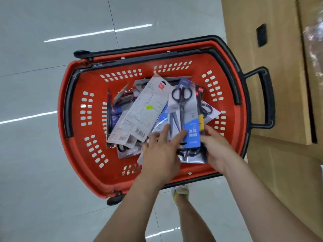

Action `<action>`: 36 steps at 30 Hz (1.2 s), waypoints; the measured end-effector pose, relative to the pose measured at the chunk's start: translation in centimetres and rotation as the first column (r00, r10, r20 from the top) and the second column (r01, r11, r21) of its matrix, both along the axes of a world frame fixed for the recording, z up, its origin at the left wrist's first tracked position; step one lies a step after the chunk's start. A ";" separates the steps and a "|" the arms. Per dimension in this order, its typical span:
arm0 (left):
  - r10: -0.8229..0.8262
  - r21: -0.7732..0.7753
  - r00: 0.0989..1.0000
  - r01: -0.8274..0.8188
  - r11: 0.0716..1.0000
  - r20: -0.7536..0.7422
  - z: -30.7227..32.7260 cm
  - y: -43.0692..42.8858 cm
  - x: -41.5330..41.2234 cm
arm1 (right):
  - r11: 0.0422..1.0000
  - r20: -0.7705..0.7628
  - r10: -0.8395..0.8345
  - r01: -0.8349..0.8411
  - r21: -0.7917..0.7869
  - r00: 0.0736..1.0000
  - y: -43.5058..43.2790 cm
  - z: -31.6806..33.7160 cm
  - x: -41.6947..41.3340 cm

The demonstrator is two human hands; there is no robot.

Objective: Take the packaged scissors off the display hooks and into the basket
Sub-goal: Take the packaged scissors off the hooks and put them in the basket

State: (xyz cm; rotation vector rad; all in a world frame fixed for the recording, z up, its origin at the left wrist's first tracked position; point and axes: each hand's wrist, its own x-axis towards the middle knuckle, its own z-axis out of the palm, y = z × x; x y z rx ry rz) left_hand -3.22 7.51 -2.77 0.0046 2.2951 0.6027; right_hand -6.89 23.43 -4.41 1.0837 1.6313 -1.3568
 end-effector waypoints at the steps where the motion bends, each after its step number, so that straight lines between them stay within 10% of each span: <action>1: 0.008 0.033 0.997 -0.011 0.999 0.080 -1.0 0.1 -0.7 | 0.993 0.026 -0.117 0.117 -0.030 0.993 0.3 -0.1 0.3; 5: 0.360 0.183 0.927 -0.373 0.910 0.104 -3.2 -0.5 -4.0 | 0.993 0.035 -0.067 0.070 -0.092 0.997 1.2 0.1 0.4; 8: 0.409 -0.062 0.912 -0.407 0.911 0.030 -4.5 0.1 -4.6 | 0.986 -0.075 0.154 -0.149 0.078 0.985 -0.2 -0.8 -0.3; 12: 0.387 -0.071 0.919 -0.382 0.921 0.079 -5.6 0.7 -5.8 | 0.808 -0.087 0.466 -0.383 0.448 0.881 -0.8 -2.4 -0.9; 17: 0.571 0.023 0.743 -0.616 0.787 0.349 -5.1 0.7 -7.6 | 0.573 0.078 0.694 -0.614 0.542 0.716 -0.8 -1.9 -2.0; 22: 0.619 0.094 0.563 -0.777 0.623 0.548 -5.1 -0.3 -7.5 | 0.966 -0.069 0.233 -0.223 0.133 0.970 -0.9 -1.8 -2.7; 32: 0.465 0.303 0.646 -0.728 0.615 0.605 -1.8 0.1 -2.2 | 0.980 -0.117 0.005 -0.028 -0.197 0.993 0.2 0.1 0.5; 36: 0.456 0.350 0.519 -0.844 0.406 0.723 -1.5 -0.3 -2.1 | 0.988 -0.142 -0.115 0.098 -0.119 0.983 0.7 0.4 1.1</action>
